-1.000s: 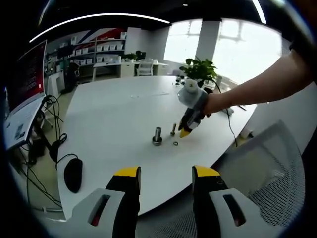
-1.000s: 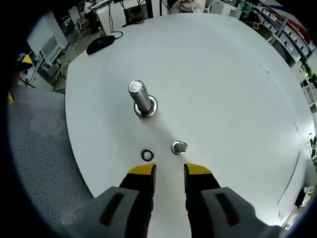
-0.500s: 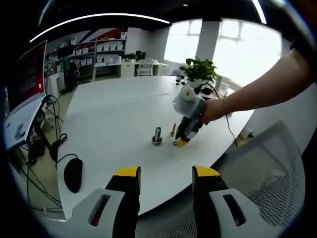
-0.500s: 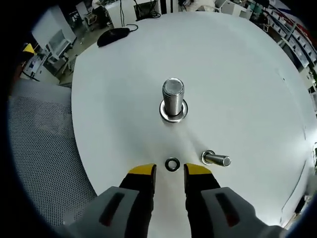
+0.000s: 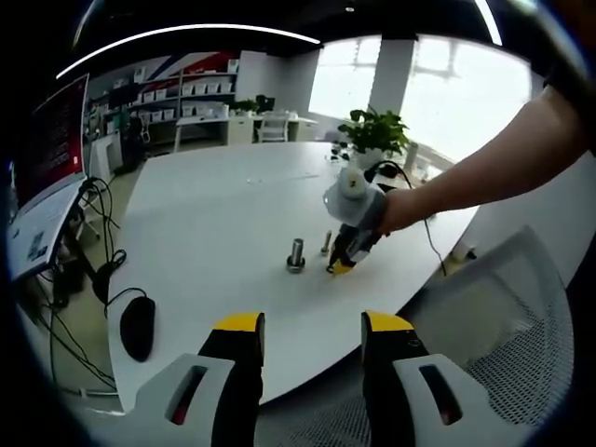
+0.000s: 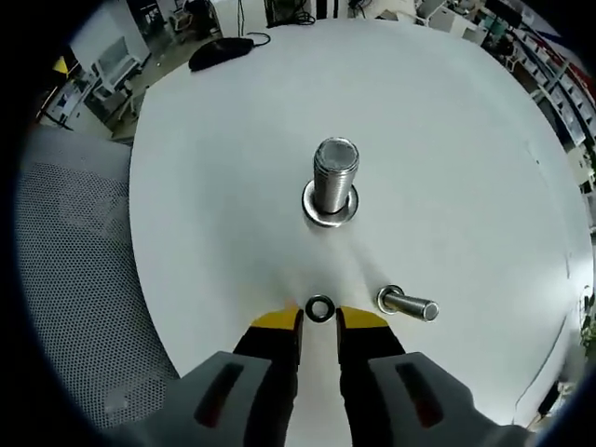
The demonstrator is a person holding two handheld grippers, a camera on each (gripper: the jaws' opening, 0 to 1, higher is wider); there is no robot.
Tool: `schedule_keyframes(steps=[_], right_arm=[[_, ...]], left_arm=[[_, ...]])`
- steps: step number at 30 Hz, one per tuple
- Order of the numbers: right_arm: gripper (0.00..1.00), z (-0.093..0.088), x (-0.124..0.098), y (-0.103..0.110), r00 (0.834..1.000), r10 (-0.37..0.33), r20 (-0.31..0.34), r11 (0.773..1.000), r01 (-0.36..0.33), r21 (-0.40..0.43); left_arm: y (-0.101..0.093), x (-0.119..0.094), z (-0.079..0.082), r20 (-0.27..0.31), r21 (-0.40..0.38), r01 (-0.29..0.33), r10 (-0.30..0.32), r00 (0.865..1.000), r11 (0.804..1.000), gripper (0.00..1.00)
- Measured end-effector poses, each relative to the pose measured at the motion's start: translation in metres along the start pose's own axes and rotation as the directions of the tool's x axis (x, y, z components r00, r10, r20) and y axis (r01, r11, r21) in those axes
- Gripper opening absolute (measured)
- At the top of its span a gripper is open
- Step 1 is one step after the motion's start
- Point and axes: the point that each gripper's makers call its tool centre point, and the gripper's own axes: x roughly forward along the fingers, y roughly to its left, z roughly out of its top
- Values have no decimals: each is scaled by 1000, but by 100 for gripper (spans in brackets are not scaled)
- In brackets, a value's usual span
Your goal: Place the washer onto the threaded stud by aligning its center hole with the stud, sliding it down to the base, and recovering from edge contact or off-axis alignment until the washer reaches the visible bottom stop.
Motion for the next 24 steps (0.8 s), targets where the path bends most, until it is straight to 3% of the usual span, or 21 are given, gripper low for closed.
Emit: schedule_keyframes(steps=[8,11,24], right_arm=[[17,-1,1,0,999,-28,-19,999,29,14],[16,0,1,3,999,-40,-24,999,40,-22],[14,-1,-5,6,991,-29,-127,999,33,23]], left_arm=[[0,0,0,3,4,0,0,1000,1000,40],[0,-1,1,8,2,-1,1,1000,1000,40],[-1,0,0,5,4,6,-6,1000,1000,39]])
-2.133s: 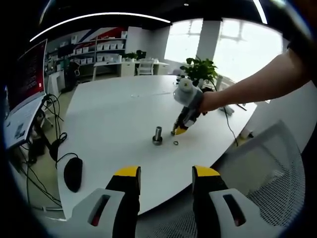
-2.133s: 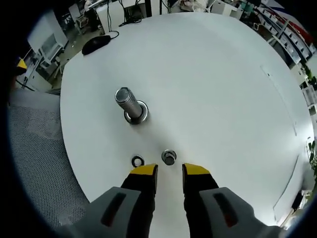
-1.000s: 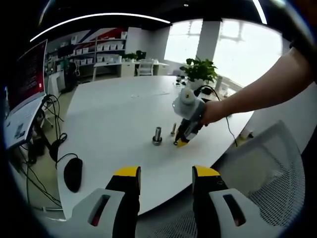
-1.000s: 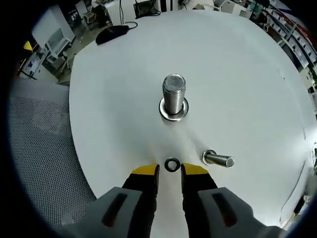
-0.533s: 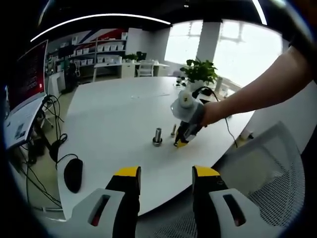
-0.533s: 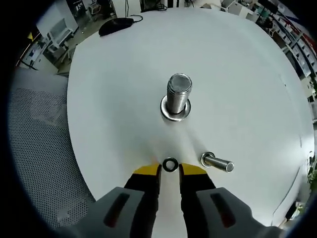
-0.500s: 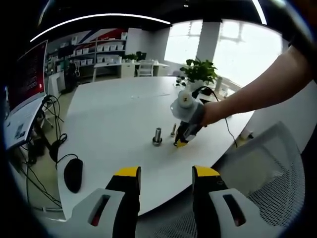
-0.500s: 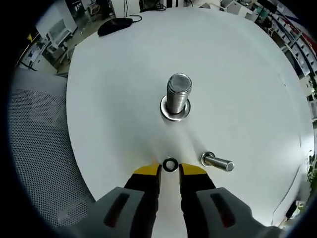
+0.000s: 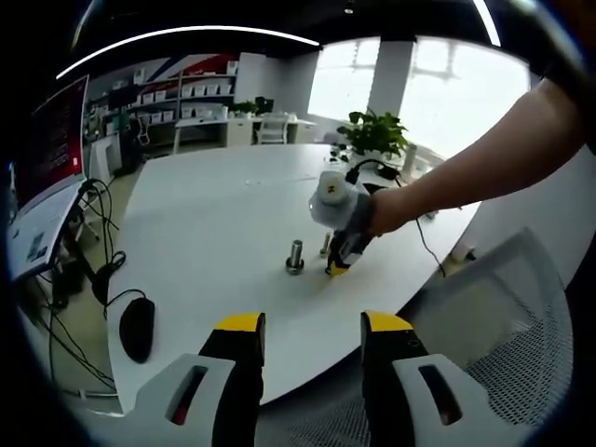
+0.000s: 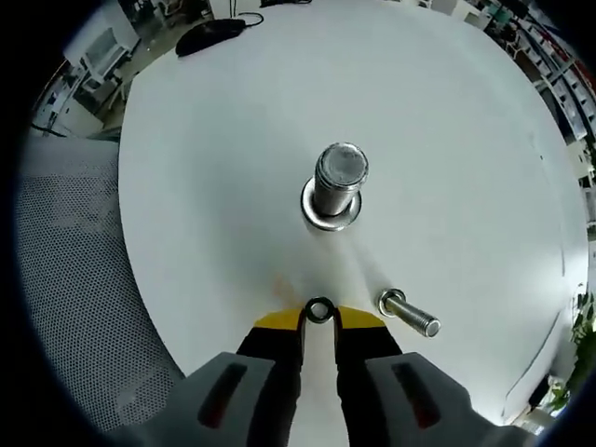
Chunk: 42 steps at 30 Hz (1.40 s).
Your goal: Place the washer onto the threaded stud by aligning its center hole with the stud, sliding it down to the base, and recovering from edge contact or off-axis alignment until the washer reaches the visible bottom stop.
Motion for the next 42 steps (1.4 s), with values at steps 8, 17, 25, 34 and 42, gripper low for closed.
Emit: schedule_keyframes(steps=[8,17,25,34,42], right_arm=[[14,0,-1,1,998,-11,67,999,8,31],[13,-8,-3,4,994,-15,105,996,5,93],[13,-9,-18,-8,988,-14,155,984,-14,176],[14,-2,-32,-25,981,-38,191,980,-1,199],[14,0,-48,-34,973,-75,220,978,29,207]], left_arm=[[0,0,0,1,0,1,-1,1000,1000,39],[-1,0,0,2,-2,1,-1,1000,1000,39],[0,0,0,6,-3,0,0,1000,1000,39],[-1,0,0,1,4,5,-5,1000,1000,39],[3,3,-4,4,4,3,-3,1000,1000,39]])
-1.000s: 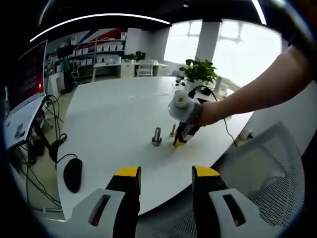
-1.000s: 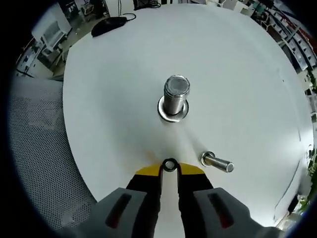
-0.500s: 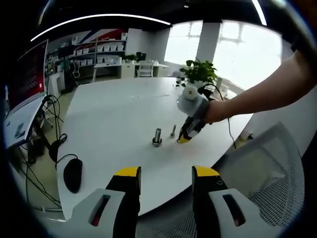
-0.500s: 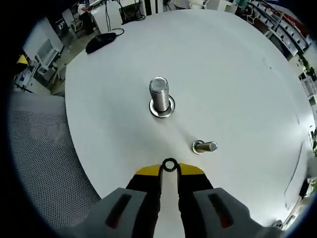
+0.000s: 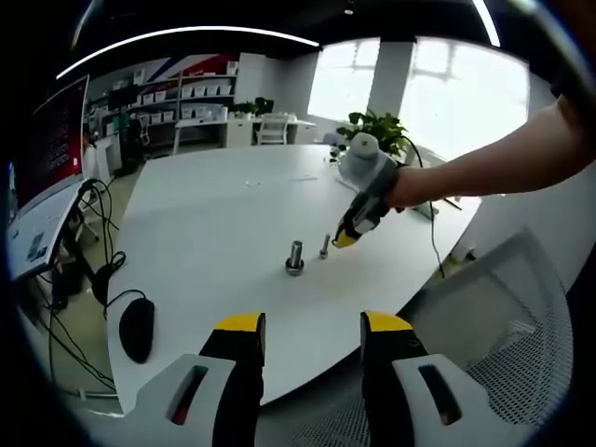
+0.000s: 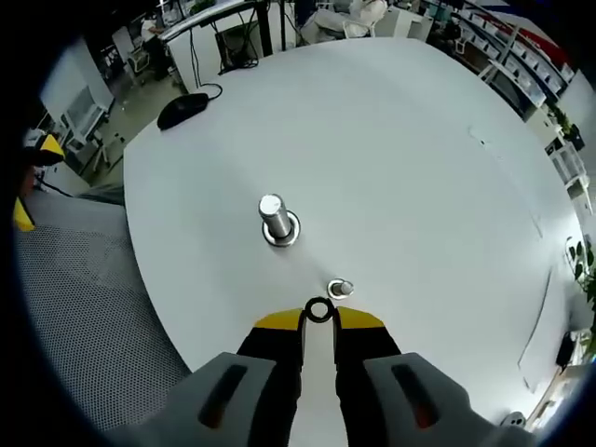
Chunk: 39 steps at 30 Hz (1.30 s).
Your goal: Place the washer onto the threaded stud by aligning its center hole with the stud, sliding it down to the base, and recovering from edge contact or off-axis alignment until the washer reaches the visible bottom stop.
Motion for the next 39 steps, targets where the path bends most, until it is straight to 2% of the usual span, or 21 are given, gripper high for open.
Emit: schedule_keyframes(steps=[6,10,14,22,25,33,39], right_arm=[[13,8,-9,-9,1000,-14,11,1000,14,1],[13,14,-16,-7,999,-26,19,999,26,-18],[13,17,-11,-13,999,-28,18,999,29,-28],[13,13,-6,-12,999,-30,-10,999,30,-34],[13,14,-6,-11,999,-30,-24,999,29,-37],[13,10,6,-20,999,-24,-45,999,23,-36],[14,3,11,-13,998,-16,-66,1000,14,-24]], left_arm=[[-5,-3,5,2,-1,2,-2,1000,1000,39],[-1,-1,1,4,-1,4,-3,1000,1000,39],[-1,0,1,3,-1,5,-5,1000,1000,39],[-6,-3,5,2,-3,8,-8,1000,1000,39],[-3,-2,3,4,-3,9,-9,1000,1000,39],[-3,-1,3,8,-6,10,-10,1000,1000,39],[-2,0,2,7,-8,11,-11,1000,1000,39]])
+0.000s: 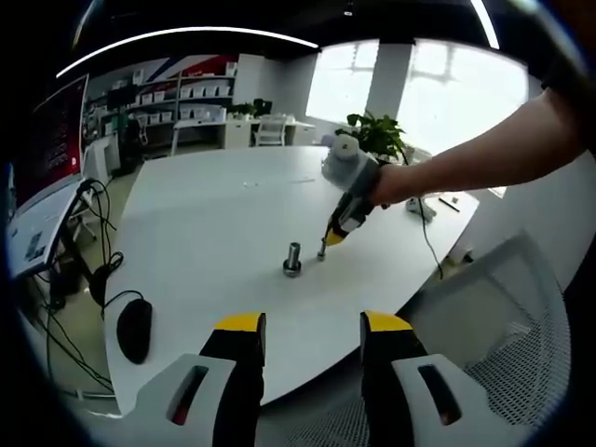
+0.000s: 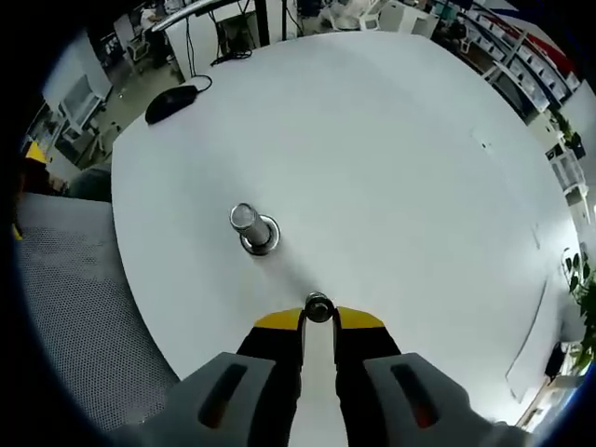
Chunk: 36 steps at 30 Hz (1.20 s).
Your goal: Place the washer onto the threaded stud by aligning its center hole with the stud, sliding it down to the base, and recovering from edge contact or off-axis alignment until the washer reaches the visible bottom stop.
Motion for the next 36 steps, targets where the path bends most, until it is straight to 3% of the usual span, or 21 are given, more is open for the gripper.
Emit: schedule_keyframes(steps=[11,21,28,32,36], right_arm=[[14,-6,26,1,999,12,-38,1000,-12,7],[15,-6,29,1,999,12,-37,1000,-13,-8],[22,-7,25,-4,1000,0,-23,1000,1,11],[22,-8,17,-3,1000,-11,18,1000,10,27],[23,-2,-9,7,992,-15,122,993,1,117]], left_arm=[[-1,0,-1,-7,-4,2,-2,1000,1000,39],[0,0,-1,-9,-7,0,0,1000,1000,39],[-2,-1,1,-10,-7,1,-1,1000,1000,39],[-2,0,0,-7,-5,5,-5,1000,1000,39],[-2,0,0,-6,1,9,-9,1000,1000,39]])
